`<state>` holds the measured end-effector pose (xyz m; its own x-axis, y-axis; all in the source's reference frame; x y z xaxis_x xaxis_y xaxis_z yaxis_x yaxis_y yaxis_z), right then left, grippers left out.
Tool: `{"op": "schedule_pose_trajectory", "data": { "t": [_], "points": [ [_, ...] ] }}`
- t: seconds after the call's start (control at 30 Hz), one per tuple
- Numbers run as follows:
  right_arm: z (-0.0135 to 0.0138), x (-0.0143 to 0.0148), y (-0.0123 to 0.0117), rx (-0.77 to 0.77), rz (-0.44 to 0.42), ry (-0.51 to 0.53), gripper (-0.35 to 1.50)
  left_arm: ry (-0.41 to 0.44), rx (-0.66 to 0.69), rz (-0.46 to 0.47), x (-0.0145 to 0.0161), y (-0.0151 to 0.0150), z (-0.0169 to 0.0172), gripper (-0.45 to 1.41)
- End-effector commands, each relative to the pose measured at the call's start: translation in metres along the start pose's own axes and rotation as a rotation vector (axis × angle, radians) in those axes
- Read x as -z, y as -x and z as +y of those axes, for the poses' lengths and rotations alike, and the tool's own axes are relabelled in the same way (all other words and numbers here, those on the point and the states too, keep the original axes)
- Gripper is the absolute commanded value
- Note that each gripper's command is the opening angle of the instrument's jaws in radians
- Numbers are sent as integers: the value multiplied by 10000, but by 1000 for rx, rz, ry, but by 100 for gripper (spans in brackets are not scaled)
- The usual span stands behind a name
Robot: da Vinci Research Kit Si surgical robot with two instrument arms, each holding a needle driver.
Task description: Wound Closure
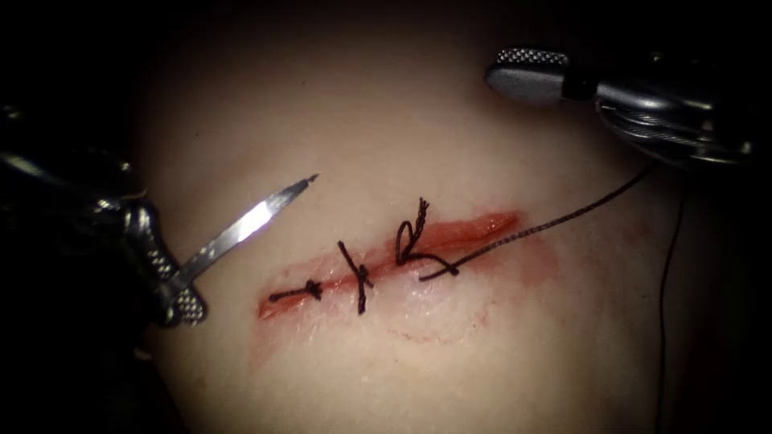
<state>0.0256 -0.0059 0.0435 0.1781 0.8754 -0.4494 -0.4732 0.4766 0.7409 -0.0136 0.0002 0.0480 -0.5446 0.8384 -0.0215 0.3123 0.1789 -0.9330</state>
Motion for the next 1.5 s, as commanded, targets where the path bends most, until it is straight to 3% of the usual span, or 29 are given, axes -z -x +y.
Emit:
{"op": "schedule_pose_trajectory", "data": {
  "t": [0.03, 0.13, 0.17, 0.23, 0.33, 0.47, 0.57, 0.6, 0.67, 0.83, 1.07, 1.23, 1.3, 1.43, 1.5],
  "points": [
    [3, -22, 9, -23, -22, 7, 7, 0, -1, 1, -3, -2, -7, -45],
    [10, -33, 43, -70, -93, 24, 19, 0, -1, 1, -3, -2, -7, -45],
    [13, -38, 69, -132, -158, 39, 38, 0, -1, 1, -3, -2, -7, -45],
    [15, -41, 90, -181, -204, 45, 66, 0, -1, 2, -3, -2, -7, -45],
    [18, -40, 116, -249, -291, 26, 71, -1, -1, 2, -4, -2, -7, -45],
    [22, -34, 129, -353, -382, 50, 53, -1, -1, 4, -5, -3, -7, -45],
    [21, -43, 128, -394, -402, 36, 86, -2, -1, 5, -7, -3, -7, -45],
    [21, -45, 127, -397, -394, 20, 90, -2, -1, 5, -7, -3, -7, -45],
    [20, -48, 126, -393, -370, -23, 80, -2, -1, 5, -7, -3, -7, -45],
    [19, -56, 117, -442, -327, -80, 78, -2, -1, 6, -8, -3, -7, -45],
    [37, -64, 103, -567, -204, 39, 61, -4, -1, 9, -11, -4, -8, -45],
    [46, -73, 115, -591, -208, 64, 59, -4, -1, 10, -14, -4, -8, -45],
    [45, -77, 122, -600, -218, 88, 48, -4, -1, 11, -15, -4, -7, -45],
    [43, -86, 125, -633, -215, 99, 44, -5, -1, 12, -17, -4, -7, -45],
    [42, -88, 125, -646, -213, 102, 31, -5, -1, 12, -17, -4, -7, -45]
  ]
}}
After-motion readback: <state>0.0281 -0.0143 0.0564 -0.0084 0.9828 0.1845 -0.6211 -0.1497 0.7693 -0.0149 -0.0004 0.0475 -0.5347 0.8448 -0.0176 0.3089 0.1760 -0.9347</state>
